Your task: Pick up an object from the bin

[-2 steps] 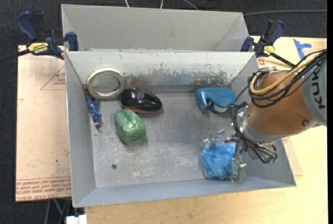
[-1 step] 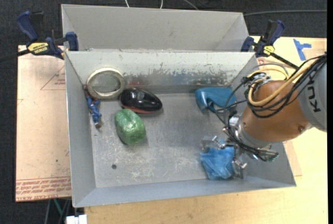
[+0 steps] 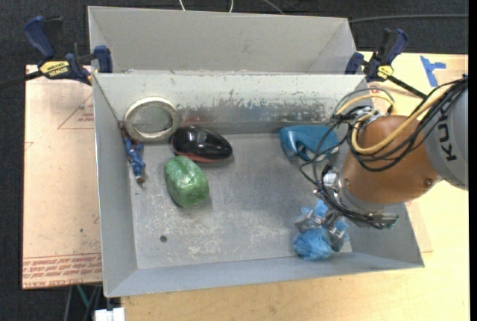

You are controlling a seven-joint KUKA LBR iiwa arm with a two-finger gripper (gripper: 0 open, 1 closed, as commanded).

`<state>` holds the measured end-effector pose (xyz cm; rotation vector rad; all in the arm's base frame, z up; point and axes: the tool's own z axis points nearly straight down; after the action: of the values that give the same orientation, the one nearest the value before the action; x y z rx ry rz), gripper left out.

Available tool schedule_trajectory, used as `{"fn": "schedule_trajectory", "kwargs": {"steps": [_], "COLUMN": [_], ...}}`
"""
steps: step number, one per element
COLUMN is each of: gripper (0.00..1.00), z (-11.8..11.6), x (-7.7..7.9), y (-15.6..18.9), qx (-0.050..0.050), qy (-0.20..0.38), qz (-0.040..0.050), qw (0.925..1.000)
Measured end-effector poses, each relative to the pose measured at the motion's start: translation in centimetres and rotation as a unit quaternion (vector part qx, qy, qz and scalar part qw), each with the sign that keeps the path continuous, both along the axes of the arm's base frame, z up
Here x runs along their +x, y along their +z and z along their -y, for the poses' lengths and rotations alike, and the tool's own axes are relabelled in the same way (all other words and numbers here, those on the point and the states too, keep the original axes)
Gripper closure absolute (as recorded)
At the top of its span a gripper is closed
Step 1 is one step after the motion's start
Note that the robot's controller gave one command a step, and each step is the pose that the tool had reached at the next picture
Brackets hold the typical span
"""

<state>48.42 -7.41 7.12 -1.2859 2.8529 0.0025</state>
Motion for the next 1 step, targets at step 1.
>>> {"fn": "schedule_trajectory", "kwargs": {"steps": [1], "gripper": [1.00], "z": [0.01], "x": [0.00], "y": [0.00], "qx": [0.000], "qy": [0.000], "qz": [-0.0001], "qw": [1.0000]}}
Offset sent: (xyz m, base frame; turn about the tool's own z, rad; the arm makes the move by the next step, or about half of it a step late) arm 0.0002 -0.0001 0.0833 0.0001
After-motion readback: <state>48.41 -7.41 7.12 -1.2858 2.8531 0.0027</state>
